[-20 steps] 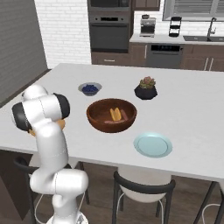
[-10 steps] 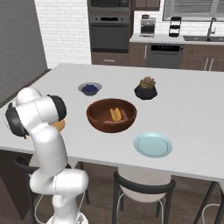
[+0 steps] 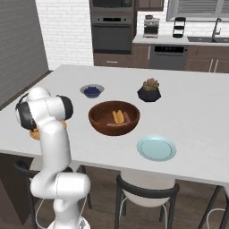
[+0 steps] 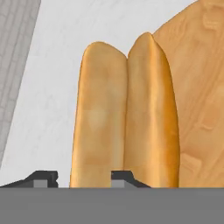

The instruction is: Place one bun and one sausage from the bowl on each plate.

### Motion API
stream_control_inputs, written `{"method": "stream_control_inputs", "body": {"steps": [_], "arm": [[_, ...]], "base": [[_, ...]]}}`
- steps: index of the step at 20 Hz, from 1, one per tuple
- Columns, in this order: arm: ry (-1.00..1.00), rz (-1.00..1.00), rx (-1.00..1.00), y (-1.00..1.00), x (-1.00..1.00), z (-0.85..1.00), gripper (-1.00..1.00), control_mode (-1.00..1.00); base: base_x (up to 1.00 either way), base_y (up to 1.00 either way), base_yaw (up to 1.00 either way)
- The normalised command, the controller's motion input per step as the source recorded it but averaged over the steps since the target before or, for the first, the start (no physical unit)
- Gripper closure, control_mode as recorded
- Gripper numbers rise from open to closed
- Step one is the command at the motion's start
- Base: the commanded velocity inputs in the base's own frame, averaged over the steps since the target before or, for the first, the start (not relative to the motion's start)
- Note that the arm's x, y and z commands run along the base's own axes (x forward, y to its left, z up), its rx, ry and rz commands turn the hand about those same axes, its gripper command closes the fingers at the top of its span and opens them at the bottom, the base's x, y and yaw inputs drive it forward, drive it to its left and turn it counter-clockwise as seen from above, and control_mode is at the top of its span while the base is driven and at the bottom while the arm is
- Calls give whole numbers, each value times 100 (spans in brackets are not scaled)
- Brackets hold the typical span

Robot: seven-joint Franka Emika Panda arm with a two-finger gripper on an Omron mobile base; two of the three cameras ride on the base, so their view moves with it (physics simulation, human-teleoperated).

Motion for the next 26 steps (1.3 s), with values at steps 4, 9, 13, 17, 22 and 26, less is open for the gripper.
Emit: {"method": "stream_control_inputs", "body": {"steps": [4,9,13,17,22,26], "arm": [[6,-1,11,-54,12,-28,-100,-100],[0,-7,0,-54,-21,0,-100,-100],[0,-10,-6,-19,-26,12,-100,-100],[0,-9,-11,-17,-14,1,-100,-100],[-5,-8,-11,-14,-29,45,-100,-100],[-13,-3,-7,0,-35,100,-100,-100]], "base": [[0,0,0],[0,0,0],[0,0,0],[0,0,0],[0,0,0],[0,0,0]]}}
